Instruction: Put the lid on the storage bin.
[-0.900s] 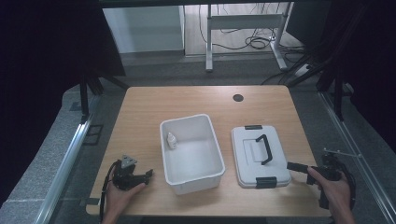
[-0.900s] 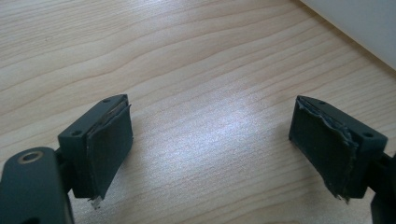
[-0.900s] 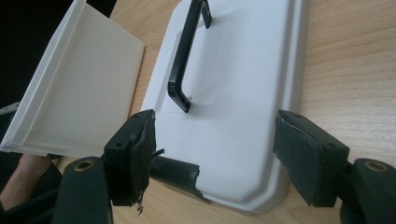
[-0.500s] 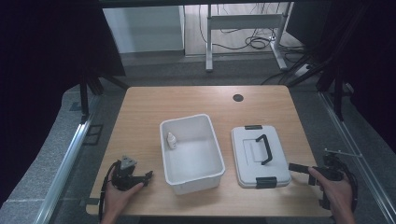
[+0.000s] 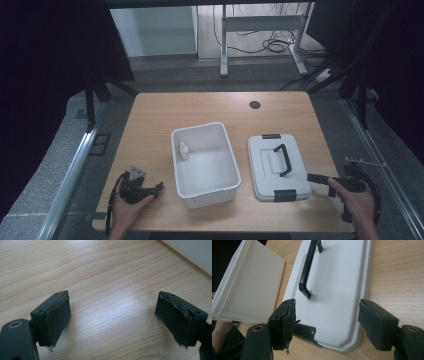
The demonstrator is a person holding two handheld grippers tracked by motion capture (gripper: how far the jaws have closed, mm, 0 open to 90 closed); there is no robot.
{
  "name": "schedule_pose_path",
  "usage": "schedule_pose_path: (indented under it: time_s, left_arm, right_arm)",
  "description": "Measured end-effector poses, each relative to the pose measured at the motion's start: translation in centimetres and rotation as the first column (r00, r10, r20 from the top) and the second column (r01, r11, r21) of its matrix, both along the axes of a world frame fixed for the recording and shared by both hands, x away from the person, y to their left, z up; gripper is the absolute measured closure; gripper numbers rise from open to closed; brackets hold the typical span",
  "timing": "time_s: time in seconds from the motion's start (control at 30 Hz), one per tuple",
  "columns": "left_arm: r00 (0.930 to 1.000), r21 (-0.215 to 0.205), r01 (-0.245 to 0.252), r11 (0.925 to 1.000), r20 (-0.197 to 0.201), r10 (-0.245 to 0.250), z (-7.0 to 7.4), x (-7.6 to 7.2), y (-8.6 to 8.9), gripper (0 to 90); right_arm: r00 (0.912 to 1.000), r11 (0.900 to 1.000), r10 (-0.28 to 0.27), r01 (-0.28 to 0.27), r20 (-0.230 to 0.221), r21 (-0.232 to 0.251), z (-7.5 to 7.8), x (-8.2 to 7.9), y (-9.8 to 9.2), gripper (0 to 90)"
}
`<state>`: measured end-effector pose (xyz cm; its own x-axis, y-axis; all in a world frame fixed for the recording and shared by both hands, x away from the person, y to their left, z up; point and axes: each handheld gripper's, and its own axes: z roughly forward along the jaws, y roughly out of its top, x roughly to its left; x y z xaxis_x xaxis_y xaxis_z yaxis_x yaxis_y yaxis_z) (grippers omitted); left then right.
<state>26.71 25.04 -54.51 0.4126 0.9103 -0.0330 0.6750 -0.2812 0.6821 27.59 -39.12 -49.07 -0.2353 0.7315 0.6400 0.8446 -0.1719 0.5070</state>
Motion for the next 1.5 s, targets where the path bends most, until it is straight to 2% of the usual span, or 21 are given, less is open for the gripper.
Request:
schedule_pose_path:
  time_s: [0.23,0.43,0.6,0.77,1.13,1.37,1.5]
  left_arm:
    - [1.0,-0.001,-0.001,1.0,0.0,0.001,0.0,-0.1,0.0,13.1]
    - [1.0,0.0,0.001,1.0,0.0,-0.001,0.0,-0.1,0.0,13.1]
    - [1.0,0.0,0.001,1.0,0.0,-0.001,0.0,-0.1,0.0,13.1]
    - [1.0,0.001,0.001,1.0,0.0,-0.001,0.0,-0.1,0.0,13.1]
    - [1.0,0.0,0.001,1.0,0.001,-0.001,0.0,-0.1,0.0,13.1]
    - [1.0,0.0,0.001,1.0,0.001,-0.001,0.0,-0.1,0.0,13.1]
    - [1.0,0.0,0.001,1.0,0.001,-0.001,0.0,-0.1,0.0,13.0]
  right_arm:
    - [1.0,0.999,0.008,-0.008,0.004,-0.038,1.4,0.6,0.4,30.9]
    - [0.9998,0.999,0.019,-0.019,0.01,-0.039,2.2,0.9,0.9,31.7]
    - [0.9986,0.998,0.053,-0.053,0.008,-0.046,2.8,1.4,1.7,31.7]
    - [0.996,0.994,0.089,-0.089,-0.01,-0.063,3.3,2.3,3.1,32.1]
    - [0.9914,0.988,0.127,-0.129,-0.032,-0.082,4.5,3.8,5.2,32.8]
    - [0.9891,0.984,0.138,-0.143,-0.05,-0.103,5.2,4.4,5.9,32.8]
    - [0.9868,0.982,0.14,-0.149,-0.082,-0.119,5.6,5.0,6.0,33.5]
